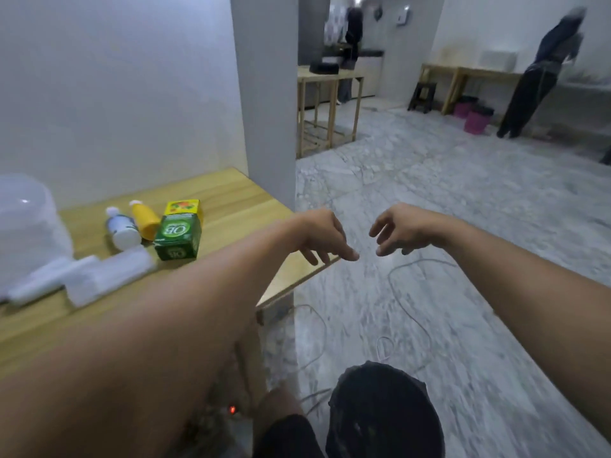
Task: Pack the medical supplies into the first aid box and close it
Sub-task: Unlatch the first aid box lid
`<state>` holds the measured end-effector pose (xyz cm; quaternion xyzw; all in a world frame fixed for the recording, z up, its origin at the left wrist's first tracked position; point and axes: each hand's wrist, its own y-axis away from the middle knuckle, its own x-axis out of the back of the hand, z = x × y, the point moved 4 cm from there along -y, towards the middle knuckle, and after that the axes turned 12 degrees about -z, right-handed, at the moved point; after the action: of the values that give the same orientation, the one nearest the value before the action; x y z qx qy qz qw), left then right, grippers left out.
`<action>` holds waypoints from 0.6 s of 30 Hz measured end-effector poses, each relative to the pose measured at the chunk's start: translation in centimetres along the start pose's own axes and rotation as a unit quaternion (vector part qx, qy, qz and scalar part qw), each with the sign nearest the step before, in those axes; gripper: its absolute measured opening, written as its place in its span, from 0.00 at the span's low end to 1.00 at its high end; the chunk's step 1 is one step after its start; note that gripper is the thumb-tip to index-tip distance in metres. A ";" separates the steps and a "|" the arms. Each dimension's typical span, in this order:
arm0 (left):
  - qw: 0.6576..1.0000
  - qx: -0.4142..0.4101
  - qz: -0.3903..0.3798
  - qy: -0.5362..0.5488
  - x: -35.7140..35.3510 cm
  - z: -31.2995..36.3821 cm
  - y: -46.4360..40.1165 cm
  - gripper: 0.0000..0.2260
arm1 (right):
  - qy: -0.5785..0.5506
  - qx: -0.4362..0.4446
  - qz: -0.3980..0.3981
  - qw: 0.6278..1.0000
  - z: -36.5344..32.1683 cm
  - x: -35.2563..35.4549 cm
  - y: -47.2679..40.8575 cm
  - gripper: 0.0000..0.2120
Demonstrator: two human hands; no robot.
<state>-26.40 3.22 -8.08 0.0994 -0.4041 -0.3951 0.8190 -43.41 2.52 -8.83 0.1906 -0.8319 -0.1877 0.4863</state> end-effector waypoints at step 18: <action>0.945 0.187 0.263 -0.054 13.8 -18.5 24.7 0.23 | 0.138 0.249 -0.017 0.959 -32.7 -8.3 -2.5 0.19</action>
<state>6.30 6.82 -0.24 0.1198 -0.5259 -0.0880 0.8374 -10.50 0.40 -1.23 0.3437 -0.7738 0.0449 0.5302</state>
